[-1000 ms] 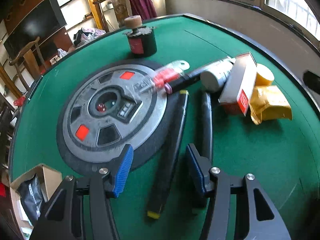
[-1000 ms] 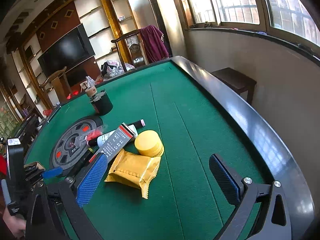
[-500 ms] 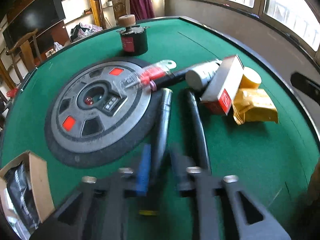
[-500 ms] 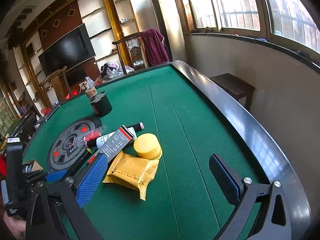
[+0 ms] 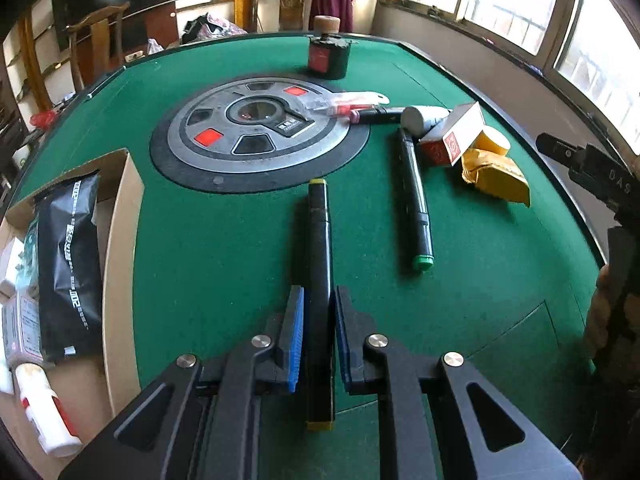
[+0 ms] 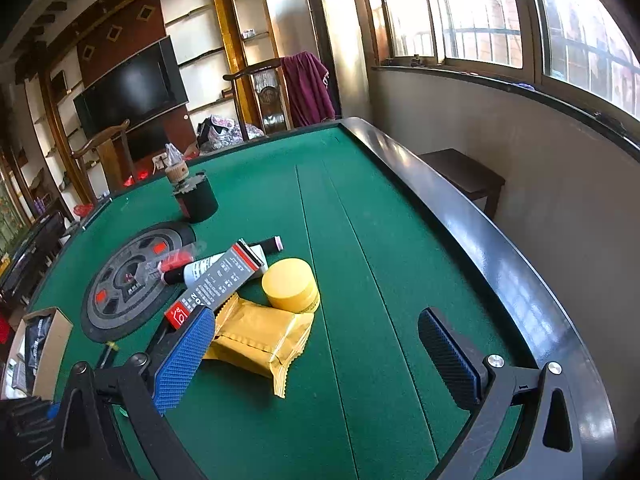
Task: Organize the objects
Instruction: 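Grasp a black marker with the left gripper while the right gripper grasps the other black marker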
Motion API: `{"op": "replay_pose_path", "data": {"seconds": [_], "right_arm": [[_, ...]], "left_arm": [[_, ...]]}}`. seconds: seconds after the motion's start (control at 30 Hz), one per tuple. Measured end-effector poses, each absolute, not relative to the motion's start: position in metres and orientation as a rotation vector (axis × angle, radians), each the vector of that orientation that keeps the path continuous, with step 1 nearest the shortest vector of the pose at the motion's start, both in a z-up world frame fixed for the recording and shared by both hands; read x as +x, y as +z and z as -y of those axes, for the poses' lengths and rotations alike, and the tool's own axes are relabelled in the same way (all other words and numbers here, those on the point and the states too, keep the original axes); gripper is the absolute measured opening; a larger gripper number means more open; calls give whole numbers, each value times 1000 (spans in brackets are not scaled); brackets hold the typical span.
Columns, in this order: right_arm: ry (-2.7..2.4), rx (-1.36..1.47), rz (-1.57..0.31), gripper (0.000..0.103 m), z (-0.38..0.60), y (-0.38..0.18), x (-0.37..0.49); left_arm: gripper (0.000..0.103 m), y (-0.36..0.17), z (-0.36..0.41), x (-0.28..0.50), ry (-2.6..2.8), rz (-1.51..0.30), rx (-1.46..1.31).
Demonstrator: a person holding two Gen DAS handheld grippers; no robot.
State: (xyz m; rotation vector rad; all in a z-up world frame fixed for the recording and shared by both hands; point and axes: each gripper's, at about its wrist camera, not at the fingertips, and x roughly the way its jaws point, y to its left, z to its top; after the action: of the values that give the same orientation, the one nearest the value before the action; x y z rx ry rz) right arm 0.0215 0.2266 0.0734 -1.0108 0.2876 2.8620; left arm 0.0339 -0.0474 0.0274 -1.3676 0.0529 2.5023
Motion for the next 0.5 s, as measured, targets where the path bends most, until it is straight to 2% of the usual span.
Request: {"op": "replay_pose_path", "data": {"seconds": [0.07, 0.13, 0.2, 0.27, 0.3, 0.33, 0.4, 0.5], "right_arm": [[2856, -1003, -277, 103, -226, 73, 23], [2846, -994, -267, 103, -225, 74, 24], [2836, -1012, -264, 103, -222, 75, 24], [2847, -1040, -307, 103, -220, 80, 30], [2869, -1055, -348, 103, -217, 85, 35], [2898, -1066, -377, 103, -213, 92, 40], [2958, -1071, -377, 103, -203, 104, 47], [3026, -1102, -256, 103, -177, 117, 47]], "left_arm": [[22, 27, 44, 33, 2500, -46, -1362], [49, 27, 37, 30, 2474, -46, -1347], [55, 26, 27, 30, 2482, -89, -1331], [52, 25, 21, 34, 2501, -162, -1319], [29, 26, 22, 36, 2504, -157, -1313], [15, 27, 26, 37, 2495, -129, -1317], [14, 31, 40, 41, 2462, -6, -1313], [14, 43, 56, 56, 2488, 60, -1262]]}}
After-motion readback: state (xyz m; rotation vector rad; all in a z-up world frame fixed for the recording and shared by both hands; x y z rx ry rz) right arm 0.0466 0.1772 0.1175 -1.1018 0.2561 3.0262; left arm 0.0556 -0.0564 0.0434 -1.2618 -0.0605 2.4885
